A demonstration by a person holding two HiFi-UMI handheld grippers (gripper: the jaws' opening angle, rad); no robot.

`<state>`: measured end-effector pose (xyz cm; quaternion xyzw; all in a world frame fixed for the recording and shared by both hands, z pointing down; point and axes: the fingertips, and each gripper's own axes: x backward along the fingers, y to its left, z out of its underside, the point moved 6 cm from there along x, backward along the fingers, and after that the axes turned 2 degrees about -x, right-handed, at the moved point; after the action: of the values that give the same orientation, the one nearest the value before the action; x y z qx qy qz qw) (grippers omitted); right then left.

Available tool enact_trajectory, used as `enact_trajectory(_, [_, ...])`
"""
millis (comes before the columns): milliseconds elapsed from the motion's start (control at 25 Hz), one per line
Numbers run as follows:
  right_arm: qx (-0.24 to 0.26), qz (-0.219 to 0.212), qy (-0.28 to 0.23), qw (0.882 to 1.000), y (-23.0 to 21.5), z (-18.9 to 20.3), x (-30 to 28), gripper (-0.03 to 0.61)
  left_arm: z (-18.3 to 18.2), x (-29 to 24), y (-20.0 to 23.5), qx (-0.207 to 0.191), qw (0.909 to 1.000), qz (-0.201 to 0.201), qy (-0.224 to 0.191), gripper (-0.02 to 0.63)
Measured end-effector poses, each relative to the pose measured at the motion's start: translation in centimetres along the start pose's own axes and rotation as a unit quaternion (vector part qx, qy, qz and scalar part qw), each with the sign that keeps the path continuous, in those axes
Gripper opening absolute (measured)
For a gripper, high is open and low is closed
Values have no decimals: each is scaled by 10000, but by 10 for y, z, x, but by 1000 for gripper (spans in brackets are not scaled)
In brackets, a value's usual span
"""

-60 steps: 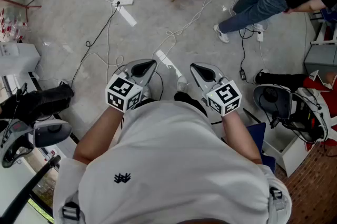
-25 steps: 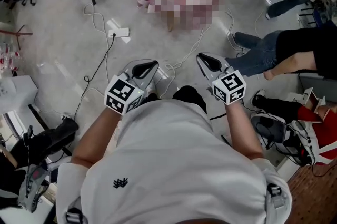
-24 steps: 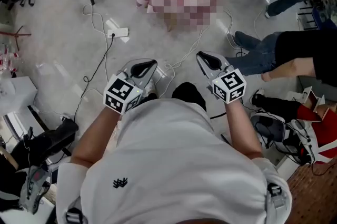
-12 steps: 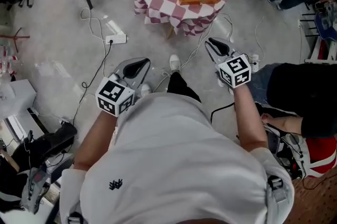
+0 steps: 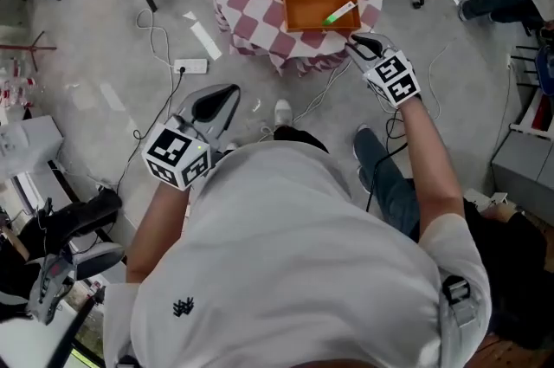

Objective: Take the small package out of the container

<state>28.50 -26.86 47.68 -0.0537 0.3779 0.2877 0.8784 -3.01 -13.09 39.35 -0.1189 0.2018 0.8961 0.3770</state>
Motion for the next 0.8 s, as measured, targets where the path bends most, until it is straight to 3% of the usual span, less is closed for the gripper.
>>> enact_trajectory(160, [627, -268, 351, 9971, -41, 9, -27, 72, -13, -29, -2, -14, 9999, -115, 36, 57])
enact_trajectory(320, [1385, -575, 773, 9857, -69, 21, -58, 78, -22, -47, -2, 44, 9993, -370, 25, 58])
enact_trajectory(560, [2564, -1000, 1340, 9520, -86, 37, -101, 104, -24, -49, 3, 148, 9976, -682, 41, 57])
enact_trajectory(800, [3340, -1278, 1853, 9153, -97, 45, -133, 126, -20, -40, 16, 198, 9956, -913, 114, 58])
